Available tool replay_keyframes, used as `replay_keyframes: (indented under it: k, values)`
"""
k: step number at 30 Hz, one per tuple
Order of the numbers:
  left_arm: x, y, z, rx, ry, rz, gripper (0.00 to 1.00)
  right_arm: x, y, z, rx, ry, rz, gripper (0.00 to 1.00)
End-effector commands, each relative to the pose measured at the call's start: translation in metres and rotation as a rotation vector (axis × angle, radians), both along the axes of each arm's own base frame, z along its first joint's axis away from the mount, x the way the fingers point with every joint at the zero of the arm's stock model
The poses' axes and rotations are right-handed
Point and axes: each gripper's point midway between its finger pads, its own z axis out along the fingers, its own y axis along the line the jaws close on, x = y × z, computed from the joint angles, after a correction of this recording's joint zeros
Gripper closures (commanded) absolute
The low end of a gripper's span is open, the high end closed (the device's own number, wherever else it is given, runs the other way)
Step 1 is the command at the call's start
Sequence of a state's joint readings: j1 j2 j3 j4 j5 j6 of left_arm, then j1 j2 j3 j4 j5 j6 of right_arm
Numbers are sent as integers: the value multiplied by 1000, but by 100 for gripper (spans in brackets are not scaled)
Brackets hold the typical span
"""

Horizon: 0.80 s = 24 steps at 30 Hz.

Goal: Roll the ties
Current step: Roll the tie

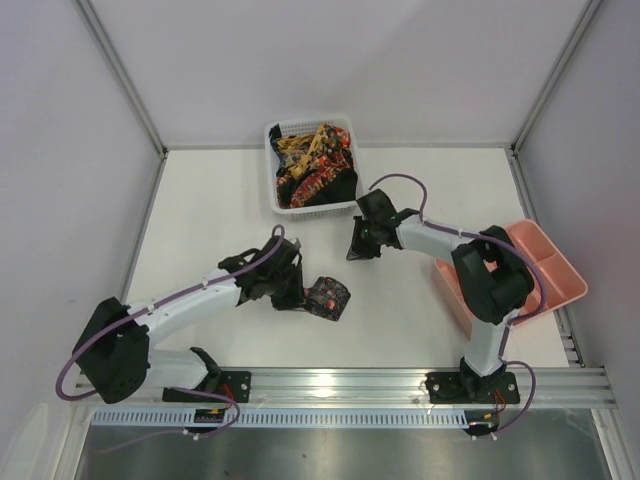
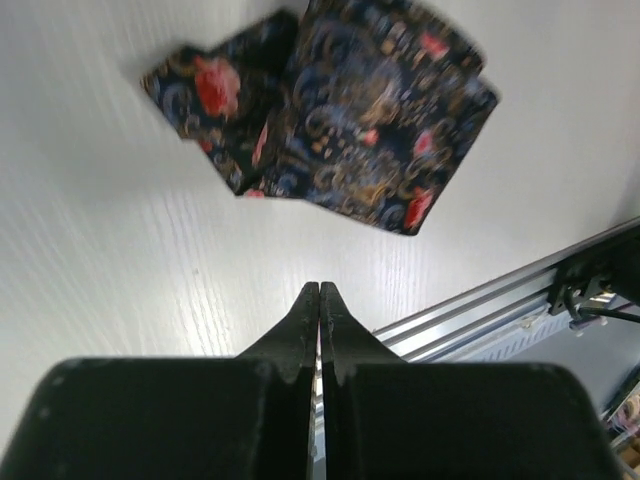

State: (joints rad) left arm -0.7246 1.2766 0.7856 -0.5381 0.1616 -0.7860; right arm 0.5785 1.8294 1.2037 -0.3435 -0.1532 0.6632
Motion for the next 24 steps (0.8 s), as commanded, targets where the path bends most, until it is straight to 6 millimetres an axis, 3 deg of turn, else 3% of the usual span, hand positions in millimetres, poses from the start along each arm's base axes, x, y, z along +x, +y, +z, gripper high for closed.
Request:
replay_keyframes:
  k: [1, 6, 13, 24]
  values:
    - [-16, -3, -16, 39, 48, 62, 99, 4, 6, -11, -54, 12, -15, 91]
    - [-27, -9, -42, 93, 109, 81, 100, -9, 13, -24, -64, 40, 39, 94]
    - [-23, -1, -66, 194, 133, 155, 100, -31, 16, -39, -71, 65, 111, 96]
    - [-10, 14, -76, 246, 75, 275, 99, -68, 41, -47, -53, 148, 196, 100]
